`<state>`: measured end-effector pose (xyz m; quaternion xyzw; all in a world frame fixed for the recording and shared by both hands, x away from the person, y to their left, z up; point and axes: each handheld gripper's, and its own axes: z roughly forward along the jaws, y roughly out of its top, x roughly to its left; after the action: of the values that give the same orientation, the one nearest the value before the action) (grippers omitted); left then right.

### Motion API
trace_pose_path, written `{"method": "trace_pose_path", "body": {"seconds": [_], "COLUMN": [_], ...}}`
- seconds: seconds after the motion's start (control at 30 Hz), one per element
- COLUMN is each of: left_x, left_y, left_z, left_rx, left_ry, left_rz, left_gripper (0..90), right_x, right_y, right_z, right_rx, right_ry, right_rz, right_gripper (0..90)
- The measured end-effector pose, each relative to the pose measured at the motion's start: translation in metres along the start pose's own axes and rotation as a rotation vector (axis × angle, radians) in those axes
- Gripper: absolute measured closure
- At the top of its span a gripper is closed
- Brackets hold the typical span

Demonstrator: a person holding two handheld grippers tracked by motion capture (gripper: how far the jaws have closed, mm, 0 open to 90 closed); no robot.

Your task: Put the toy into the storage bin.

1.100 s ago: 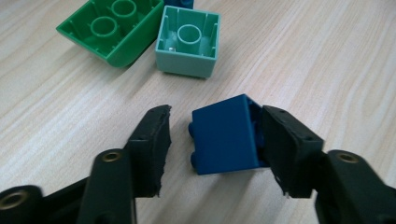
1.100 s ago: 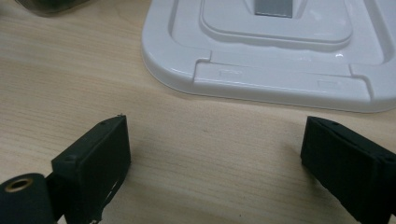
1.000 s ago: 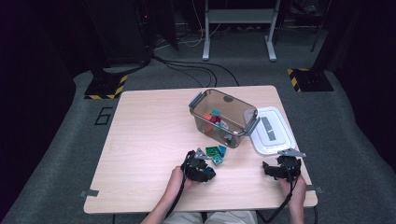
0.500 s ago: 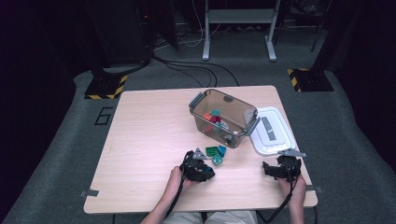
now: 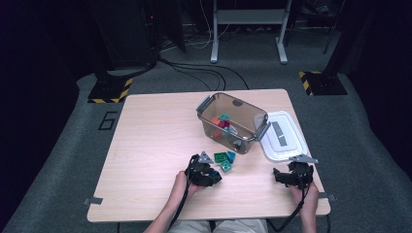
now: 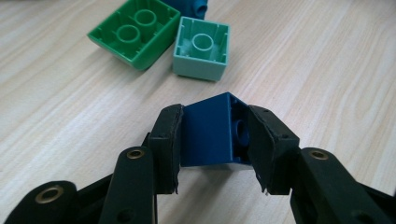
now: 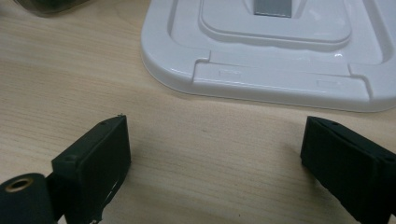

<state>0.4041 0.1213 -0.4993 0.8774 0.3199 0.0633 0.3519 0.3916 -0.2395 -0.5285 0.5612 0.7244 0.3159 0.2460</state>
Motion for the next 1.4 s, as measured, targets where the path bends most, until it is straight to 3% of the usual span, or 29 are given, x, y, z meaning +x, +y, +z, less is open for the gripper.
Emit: {"method": "trace_pose_path", "body": {"seconds": [0.37, 1.23, 1.3, 1.4], "left_x": [0.008, 0.033, 0.034, 0.036], "left_y": [0.006, 0.04, 0.042, 0.045], "left_z": [-0.011, -0.044, -0.046, -0.049], "left_rx": [-0.022, -0.063, -0.069, -0.071], "left_ry": [0.022, 0.1, 0.1, 0.113], "left_rz": [-0.011, -0.009, -0.023, -0.01], "left_gripper": [56.7, 56.7, 56.7, 56.7], "right_x": [0.0, 0.0, 0.0, 0.0], "right_y": [0.0, 0.0, 0.0, 0.0], "right_z": [0.0, 0.0, 0.0, 0.0], "right_rx": [0.0, 0.001, 0.0, 0.0], "right_ry": [0.0, 0.0, 0.0, 0.0], "right_rz": [0.0, 0.0, 0.0, 0.0], "right_gripper": [7.9, 7.9, 7.9, 7.9]}}
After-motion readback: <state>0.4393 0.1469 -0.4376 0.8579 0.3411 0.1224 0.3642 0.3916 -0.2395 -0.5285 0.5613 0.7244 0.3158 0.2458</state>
